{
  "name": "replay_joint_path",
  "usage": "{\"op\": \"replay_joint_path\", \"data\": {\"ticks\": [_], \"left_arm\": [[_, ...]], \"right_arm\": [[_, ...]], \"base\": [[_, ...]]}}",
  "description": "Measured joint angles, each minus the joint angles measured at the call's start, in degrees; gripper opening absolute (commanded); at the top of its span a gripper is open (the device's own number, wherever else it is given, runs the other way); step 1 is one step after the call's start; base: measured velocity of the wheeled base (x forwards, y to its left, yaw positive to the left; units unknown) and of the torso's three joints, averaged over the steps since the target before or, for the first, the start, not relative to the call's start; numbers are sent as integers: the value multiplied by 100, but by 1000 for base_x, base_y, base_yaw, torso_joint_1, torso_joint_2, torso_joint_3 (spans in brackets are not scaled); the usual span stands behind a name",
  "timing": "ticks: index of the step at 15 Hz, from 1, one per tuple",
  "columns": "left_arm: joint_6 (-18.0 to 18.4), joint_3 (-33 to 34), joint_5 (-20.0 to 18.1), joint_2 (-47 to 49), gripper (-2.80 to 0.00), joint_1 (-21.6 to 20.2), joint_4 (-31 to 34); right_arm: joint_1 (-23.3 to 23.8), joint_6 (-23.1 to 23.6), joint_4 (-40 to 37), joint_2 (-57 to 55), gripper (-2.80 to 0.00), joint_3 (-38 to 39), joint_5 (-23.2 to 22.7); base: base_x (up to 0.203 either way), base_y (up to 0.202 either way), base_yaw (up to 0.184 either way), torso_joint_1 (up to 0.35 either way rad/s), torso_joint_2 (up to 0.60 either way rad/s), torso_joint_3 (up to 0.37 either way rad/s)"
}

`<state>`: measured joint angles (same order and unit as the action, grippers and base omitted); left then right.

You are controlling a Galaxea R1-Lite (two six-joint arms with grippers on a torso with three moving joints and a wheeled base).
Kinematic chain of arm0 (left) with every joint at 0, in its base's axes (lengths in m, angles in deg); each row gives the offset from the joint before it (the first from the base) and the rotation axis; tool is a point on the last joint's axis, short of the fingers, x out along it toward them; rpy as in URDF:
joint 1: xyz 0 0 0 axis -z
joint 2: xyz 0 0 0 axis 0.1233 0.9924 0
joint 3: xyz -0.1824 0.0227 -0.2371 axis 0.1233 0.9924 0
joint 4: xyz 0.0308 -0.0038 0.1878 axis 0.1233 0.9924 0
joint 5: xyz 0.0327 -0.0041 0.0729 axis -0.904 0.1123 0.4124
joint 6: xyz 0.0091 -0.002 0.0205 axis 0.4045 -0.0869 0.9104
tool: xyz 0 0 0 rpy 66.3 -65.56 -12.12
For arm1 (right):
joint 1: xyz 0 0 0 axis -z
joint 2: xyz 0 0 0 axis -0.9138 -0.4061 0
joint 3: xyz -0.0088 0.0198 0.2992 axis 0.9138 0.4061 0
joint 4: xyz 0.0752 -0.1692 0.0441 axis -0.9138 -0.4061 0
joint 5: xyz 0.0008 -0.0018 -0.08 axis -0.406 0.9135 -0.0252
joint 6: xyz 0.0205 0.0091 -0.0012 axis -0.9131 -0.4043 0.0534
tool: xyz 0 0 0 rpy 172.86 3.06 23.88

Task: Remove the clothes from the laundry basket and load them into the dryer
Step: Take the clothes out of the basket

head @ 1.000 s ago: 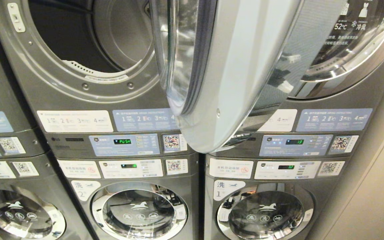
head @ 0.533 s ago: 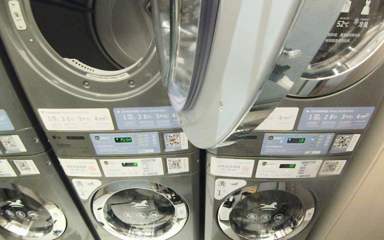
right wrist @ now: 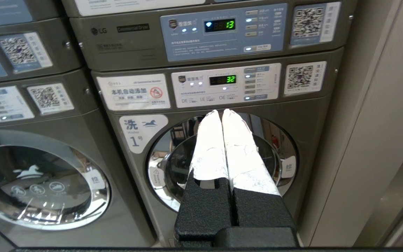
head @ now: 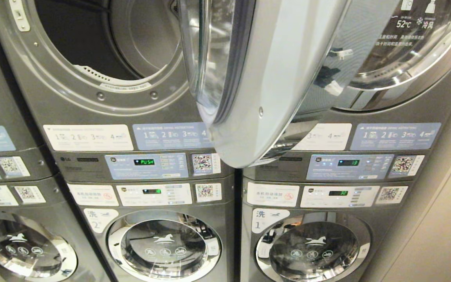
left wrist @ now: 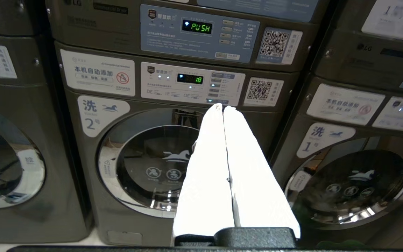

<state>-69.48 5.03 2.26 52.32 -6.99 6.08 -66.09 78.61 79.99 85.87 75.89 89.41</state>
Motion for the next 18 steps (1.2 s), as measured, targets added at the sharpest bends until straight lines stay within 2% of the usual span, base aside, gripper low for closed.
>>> {"op": "replay_joint_path", "data": {"ticks": [3, 6, 18], "left_arm": [[743, 0, -141, 0, -280, 0, -54], [1828, -2, -328, 0, -280, 0, 134], [1755, 0, -335, -2, -280, 0, 223]], "right_arm": [[-2, 1, 0, 0, -280, 0, 0], [-2, -4, 0, 0, -280, 0, 1], [-2, 13, -2, 0, -280, 0, -4]], "base": [[0, 0, 0, -64, 145, 76], [0, 0, 0, -73, 156, 84], [0, 0, 0, -94, 202, 109]]}}
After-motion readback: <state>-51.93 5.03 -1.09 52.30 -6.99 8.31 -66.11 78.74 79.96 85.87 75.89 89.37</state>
